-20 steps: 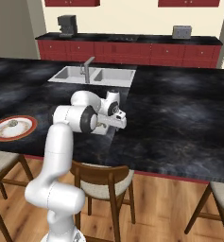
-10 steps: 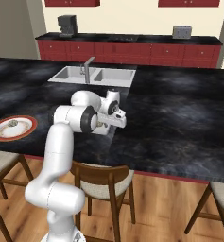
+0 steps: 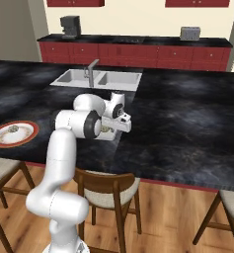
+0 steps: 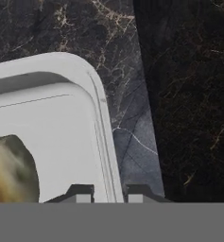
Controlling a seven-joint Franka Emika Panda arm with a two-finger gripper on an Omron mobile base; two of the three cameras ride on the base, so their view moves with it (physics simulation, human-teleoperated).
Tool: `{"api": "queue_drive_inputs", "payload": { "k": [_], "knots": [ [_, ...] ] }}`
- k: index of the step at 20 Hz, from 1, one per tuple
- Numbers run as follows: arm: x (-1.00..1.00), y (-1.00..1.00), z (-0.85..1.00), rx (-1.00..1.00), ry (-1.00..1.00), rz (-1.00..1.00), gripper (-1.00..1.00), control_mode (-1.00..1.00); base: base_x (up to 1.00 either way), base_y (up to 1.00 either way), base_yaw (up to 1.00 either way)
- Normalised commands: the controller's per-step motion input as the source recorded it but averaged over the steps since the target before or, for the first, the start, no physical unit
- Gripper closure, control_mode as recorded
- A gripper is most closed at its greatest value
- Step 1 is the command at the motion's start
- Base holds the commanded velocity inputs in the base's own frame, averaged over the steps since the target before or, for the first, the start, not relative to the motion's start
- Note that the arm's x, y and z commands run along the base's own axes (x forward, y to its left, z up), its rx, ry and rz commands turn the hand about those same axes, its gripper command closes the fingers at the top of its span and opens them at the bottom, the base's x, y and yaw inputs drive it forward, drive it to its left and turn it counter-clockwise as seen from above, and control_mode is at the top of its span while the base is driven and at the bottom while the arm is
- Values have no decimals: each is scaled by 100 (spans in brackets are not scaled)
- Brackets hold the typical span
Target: Place two dumplings into each of the tupperware containers and then place the containers in the fridge.
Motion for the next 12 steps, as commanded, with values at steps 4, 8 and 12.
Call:
{"api": "queue_drive_inputs", "payload": {
  "k": [4, 8, 12],
  "knots": [
    [-36, -8, 94, 0, 0, -7, 100, -100, 0, 0, 0],
    [-79, 0, 86, 0, 2, -14, 100, -100, 0, 0, 0],
    [-94, 0, 100, 1, 0, -11, 100, -100, 0, 0, 0]
  ]
}}
